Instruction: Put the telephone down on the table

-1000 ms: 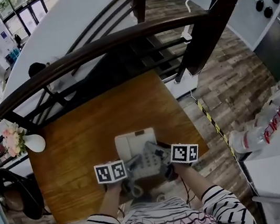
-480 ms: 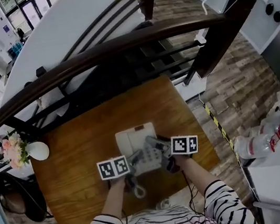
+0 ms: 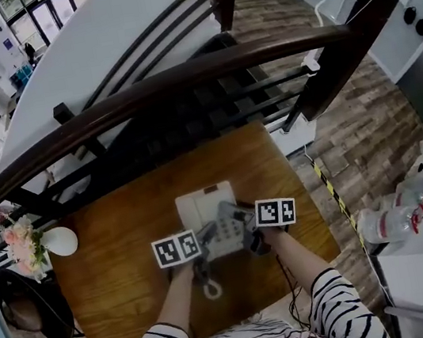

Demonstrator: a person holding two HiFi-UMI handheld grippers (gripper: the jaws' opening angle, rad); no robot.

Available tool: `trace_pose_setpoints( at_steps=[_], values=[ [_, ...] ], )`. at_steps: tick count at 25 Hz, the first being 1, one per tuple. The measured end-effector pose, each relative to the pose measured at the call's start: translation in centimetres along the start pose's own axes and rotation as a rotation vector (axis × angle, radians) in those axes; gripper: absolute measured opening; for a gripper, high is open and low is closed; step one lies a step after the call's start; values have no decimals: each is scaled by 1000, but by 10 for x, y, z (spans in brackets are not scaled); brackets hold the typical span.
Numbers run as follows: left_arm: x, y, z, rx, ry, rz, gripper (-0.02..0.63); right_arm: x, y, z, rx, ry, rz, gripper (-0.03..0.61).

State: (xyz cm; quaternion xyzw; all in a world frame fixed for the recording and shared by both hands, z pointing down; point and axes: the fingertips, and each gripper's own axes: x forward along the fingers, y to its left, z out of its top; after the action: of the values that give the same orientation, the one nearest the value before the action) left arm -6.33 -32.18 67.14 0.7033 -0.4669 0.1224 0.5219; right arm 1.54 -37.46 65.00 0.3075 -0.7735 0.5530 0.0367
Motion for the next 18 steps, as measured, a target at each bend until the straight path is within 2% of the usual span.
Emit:
trace_pose_setpoints(
  at_steps=[18],
  values=[
    [22,34,31,-39,14,37,371,51,-16,19,-18,41,-59,264]
  ],
)
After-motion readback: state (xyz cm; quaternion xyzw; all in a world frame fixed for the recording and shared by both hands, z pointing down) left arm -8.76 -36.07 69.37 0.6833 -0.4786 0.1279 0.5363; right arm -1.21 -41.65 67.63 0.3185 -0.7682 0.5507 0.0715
